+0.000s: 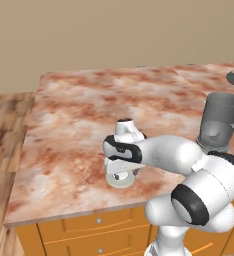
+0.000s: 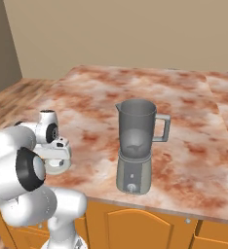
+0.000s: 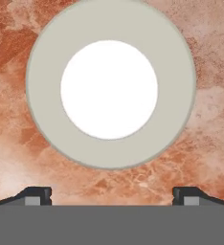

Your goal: Close the lid blender by securely placing the lid on top.

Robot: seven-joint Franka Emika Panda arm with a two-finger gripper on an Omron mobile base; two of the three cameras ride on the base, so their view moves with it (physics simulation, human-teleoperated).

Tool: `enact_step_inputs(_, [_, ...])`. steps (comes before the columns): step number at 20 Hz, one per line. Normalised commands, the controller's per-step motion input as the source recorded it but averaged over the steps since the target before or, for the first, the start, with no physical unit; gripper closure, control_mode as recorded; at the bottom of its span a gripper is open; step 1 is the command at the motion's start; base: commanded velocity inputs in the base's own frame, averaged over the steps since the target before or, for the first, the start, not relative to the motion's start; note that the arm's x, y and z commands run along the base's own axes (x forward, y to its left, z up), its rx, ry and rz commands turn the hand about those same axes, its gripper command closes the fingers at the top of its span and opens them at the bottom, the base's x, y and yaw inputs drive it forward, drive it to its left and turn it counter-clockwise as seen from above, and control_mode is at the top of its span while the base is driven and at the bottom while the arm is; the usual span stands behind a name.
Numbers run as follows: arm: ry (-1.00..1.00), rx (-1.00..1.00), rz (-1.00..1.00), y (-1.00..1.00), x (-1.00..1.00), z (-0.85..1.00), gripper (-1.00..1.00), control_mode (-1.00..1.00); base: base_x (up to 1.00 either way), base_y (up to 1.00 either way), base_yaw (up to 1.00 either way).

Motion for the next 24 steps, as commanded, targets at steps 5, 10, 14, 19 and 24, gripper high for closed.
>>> enact_step_inputs(5, [0.0,0.0,0.0,0.0,0.2,-0.29,-1.0,-1.0,0.0,0.0,0.0])
enact_step_inputs(10, [0.0,0.0,0.0,0.0,0.29,-0.17,-1.0,-1.0,0.0,0.0,0.0])
enact_step_inputs(14, [0.0,-0.01,0.0,0.13,0.32,-0.26,-1.0,-1.0,0.0,0.0,0.0])
enact_step_inputs(19, [0.0,-0.05,0.0,0.25,0.06,-0.45,-1.0,-1.0,0.0,0.0,0.0])
enact_step_inputs(24, [0.0,-0.02,0.0,0.03,0.0,-0.48,-1.0,-1.0,0.0,0.0,0.0])
